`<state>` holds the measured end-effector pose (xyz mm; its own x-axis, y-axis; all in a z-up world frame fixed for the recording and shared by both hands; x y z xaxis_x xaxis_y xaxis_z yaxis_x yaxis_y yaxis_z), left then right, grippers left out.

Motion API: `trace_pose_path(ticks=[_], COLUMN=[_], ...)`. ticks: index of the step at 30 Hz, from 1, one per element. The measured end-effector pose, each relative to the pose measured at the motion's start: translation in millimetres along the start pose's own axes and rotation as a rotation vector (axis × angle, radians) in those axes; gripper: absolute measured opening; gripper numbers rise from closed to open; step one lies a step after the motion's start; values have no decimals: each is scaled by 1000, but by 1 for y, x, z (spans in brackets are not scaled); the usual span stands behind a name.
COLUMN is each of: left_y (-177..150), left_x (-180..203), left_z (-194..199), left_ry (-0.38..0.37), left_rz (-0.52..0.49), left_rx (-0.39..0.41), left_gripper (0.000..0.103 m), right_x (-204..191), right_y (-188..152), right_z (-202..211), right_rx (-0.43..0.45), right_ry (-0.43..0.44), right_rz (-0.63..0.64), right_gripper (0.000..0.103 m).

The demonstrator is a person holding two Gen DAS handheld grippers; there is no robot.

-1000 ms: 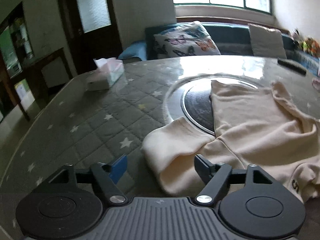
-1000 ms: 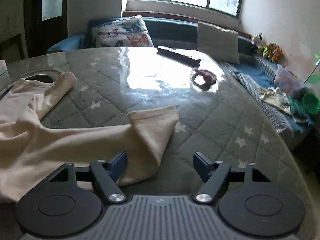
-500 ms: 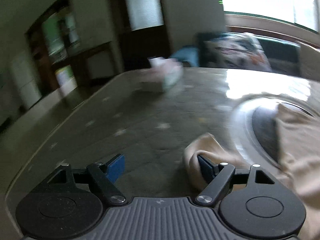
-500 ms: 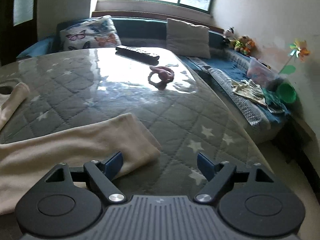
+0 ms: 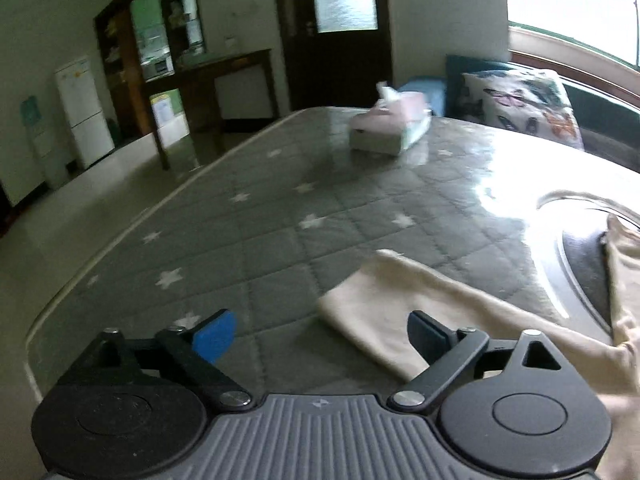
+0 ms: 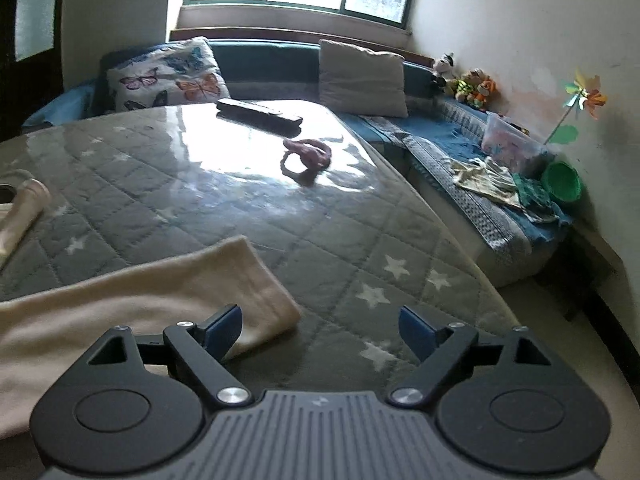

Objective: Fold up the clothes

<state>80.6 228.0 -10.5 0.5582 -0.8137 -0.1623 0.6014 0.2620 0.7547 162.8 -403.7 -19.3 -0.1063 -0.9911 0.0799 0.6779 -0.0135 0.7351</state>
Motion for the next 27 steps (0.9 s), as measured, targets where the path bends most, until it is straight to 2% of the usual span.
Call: trace_pose_path(ticks=[2,8,13,19,27], left_y=[1,-7,-7,-8,-25], left_x=[11,23,22,55,124], left_z=[-2,-21,-8,33,70], left_ry=[-16,15,7,-106,-276], left_rz=[-31,-107,-114,-185,-327], left_rx=[6,-17,-4,61,110], left_gripper=[103,103,103,103,103], right_x=[-4,-22,-28,-69,-152], right_y=[1,-6,-7,-10,-17], right_z=[1,-5,6,35,73], right_rx=[4,-23,-27,-2,23], right_ry=[7,31,48,178,411], right_rz=[6,59,76,151,303], right_gripper=[97,99,100,103,103])
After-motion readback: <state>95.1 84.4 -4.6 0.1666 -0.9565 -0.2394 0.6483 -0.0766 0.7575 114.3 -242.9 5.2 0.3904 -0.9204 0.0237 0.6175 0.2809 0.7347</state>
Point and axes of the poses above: each gripper's, at about its wrist camera, not at the fingertips, and z roughly against the way its jaws point, x to its right, y to its top, the point moved 7 cm from there along -z, roughly the way its jaws point, and after that the axes turned 4 degrees about y, right-handed, at the moved point
